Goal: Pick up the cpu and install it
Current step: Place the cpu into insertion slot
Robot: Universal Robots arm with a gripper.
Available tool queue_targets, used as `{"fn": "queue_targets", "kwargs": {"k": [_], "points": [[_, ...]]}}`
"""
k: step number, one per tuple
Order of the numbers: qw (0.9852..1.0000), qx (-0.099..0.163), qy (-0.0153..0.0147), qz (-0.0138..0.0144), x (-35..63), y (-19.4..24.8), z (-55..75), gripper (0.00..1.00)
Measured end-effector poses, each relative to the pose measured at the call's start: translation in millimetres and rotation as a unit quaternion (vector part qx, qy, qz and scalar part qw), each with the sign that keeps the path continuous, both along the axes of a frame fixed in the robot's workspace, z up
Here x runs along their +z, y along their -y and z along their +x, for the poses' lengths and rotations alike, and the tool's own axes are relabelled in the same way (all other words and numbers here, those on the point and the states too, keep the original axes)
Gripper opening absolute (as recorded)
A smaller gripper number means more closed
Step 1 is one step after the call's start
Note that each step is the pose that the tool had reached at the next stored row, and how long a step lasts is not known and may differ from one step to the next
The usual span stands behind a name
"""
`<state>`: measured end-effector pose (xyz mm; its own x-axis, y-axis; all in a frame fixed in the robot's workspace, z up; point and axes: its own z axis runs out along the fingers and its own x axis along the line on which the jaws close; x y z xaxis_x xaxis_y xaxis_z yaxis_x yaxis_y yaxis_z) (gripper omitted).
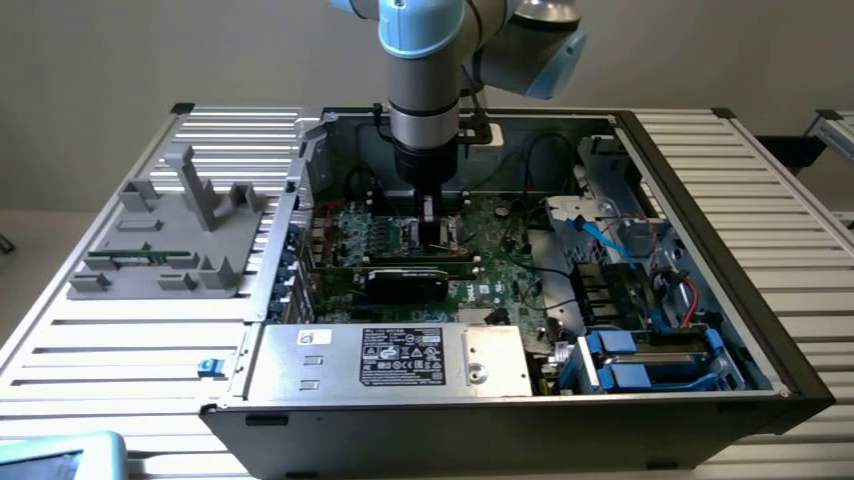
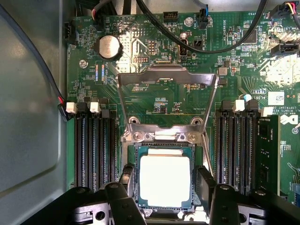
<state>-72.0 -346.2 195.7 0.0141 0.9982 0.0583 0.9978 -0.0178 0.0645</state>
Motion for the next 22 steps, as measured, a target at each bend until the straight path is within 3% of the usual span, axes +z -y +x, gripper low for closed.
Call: {"fn": "queue_targets", "kwargs": {"k": [4,20,22], "points": [[1.0000,0.000,-0.0001,0.0002,3.3,0.1,-0.1,0.64],[1.0000,0.000,0.0000,0.0005,75.7,0.1,0.4,0.64],[1.0000,0.000,0.0000,0.0005,81.3,0.2,0.4,0.64]]}}
